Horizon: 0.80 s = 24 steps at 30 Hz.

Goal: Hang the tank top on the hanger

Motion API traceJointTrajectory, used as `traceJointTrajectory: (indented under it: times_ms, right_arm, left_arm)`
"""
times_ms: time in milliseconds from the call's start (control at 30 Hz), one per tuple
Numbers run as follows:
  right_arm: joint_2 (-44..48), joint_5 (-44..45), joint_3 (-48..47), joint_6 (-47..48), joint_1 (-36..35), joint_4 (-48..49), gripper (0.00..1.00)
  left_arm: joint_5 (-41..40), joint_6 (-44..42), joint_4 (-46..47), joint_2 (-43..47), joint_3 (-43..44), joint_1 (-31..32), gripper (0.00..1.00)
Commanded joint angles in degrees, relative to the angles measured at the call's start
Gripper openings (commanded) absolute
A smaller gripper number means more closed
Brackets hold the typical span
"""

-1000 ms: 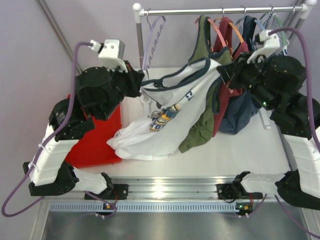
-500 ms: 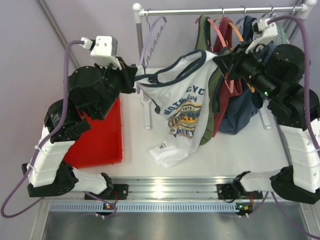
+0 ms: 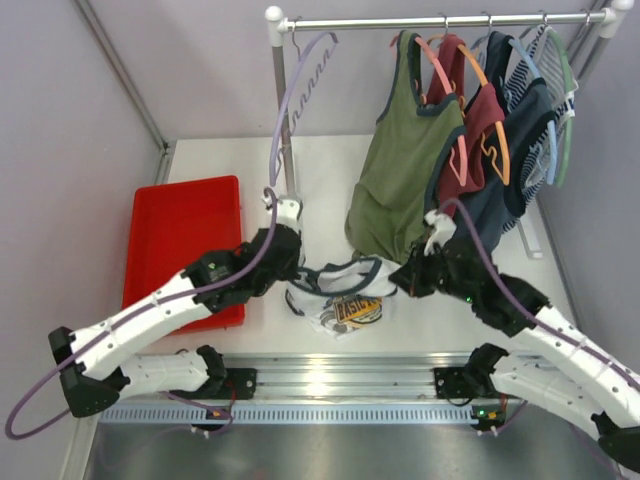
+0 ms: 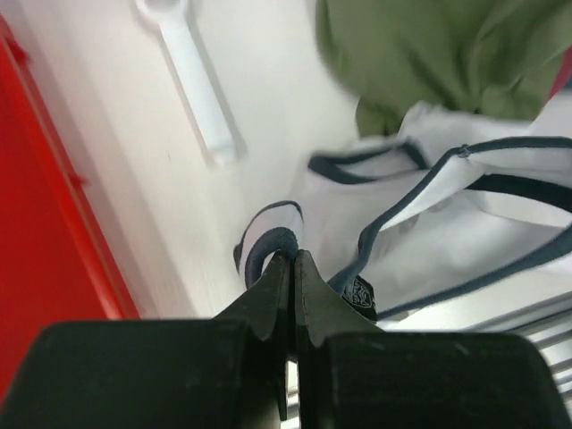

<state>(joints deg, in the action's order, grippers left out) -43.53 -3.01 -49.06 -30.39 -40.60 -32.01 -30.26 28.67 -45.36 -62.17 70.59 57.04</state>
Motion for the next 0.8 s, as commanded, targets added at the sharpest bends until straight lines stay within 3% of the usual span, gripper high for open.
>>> traceJointTrajectory:
  times_ms: [0,100,167,267,367,500,767]
  right_arm:
    - [3.9,2.8,12.6,-10.4,-7.7,8.6,0.00]
    - [5.0,7.9,19.1,-15.3,-14.7,11.0,0.00]
    - [5.1,9.4,23.3,-16.9,-17.4,11.6,0.01]
    - [4.9,10.4,25.3,-17.8,-18.6,12.1,0.12]
    - [4.5,11.4,24.3,-16.8,-18.7,11.0,0.31]
    - [4.2,12.3,22.3,-15.4,-18.7,8.9,0.41]
    - [4.4,13.5,19.2,-13.5,-18.6,6.4,0.51]
  left_arm:
    - [6.3,9.8,9.5,2.8,-15.0,-0.3,0.00]
    - [9.3,13.0,15.1,2.5,-23.4,-0.3,0.06]
    - [10.2,13.3,16.7,1.8,-25.5,-0.3,0.15]
    - [12.2,13.4,17.9,0.7,-26.1,-0.3,0.24]
    - [12.3,12.5,18.0,1.0,-25.8,-0.3,0.30]
    - [13.0,11.2,17.9,4.1,-25.6,-0.3,0.35]
    - [21.8,2.2,14.9,14.8,-24.6,-0.2,0.37]
